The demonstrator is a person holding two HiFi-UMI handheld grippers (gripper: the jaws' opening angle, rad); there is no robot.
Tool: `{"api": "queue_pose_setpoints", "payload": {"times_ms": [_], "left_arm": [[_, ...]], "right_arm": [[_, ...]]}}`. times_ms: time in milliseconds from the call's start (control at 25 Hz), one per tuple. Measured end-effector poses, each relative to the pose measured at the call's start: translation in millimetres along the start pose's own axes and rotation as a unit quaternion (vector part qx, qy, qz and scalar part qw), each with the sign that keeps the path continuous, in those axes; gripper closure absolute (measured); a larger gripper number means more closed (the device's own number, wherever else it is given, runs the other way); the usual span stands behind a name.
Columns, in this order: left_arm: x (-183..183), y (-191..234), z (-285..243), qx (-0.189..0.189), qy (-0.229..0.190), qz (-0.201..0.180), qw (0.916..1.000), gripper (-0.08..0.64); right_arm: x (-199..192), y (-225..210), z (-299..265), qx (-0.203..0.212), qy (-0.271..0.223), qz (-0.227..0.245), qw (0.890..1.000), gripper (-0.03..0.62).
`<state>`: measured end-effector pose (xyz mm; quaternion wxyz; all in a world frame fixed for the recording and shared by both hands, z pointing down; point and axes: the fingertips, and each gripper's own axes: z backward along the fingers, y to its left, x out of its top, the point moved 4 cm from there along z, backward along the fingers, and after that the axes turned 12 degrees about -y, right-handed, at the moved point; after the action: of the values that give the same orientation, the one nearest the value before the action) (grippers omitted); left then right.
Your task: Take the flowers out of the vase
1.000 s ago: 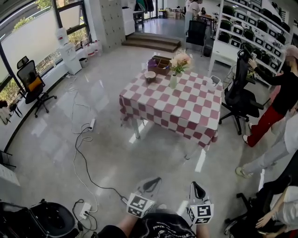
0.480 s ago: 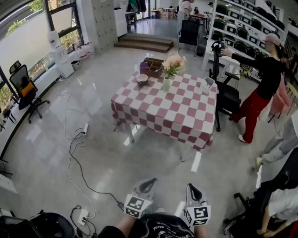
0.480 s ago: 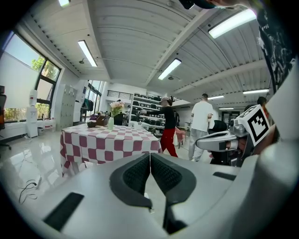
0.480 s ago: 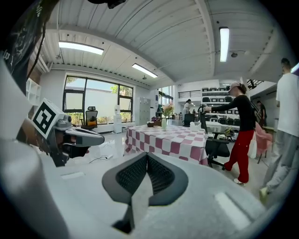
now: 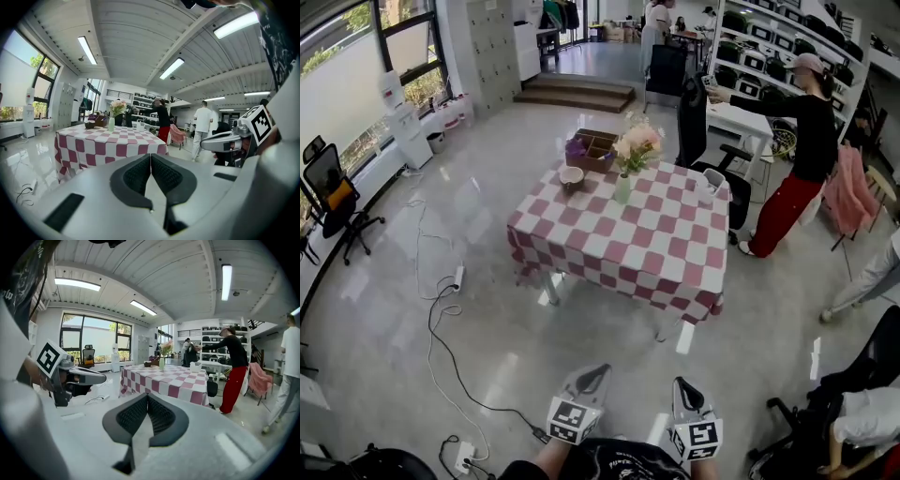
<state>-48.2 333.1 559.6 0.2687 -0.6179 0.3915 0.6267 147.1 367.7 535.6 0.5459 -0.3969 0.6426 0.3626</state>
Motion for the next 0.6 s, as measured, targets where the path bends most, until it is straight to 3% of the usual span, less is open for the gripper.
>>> {"api": "queue_pose_setpoints", "payload": {"times_ms": [600], "left_arm": [[38,72,-71,-0.046,-0.009,-0.019,0.9987,0.548]], "right_arm": [[23,-5,-103,-0.021,-0.011,-0.003,1.000,0.588]]}}
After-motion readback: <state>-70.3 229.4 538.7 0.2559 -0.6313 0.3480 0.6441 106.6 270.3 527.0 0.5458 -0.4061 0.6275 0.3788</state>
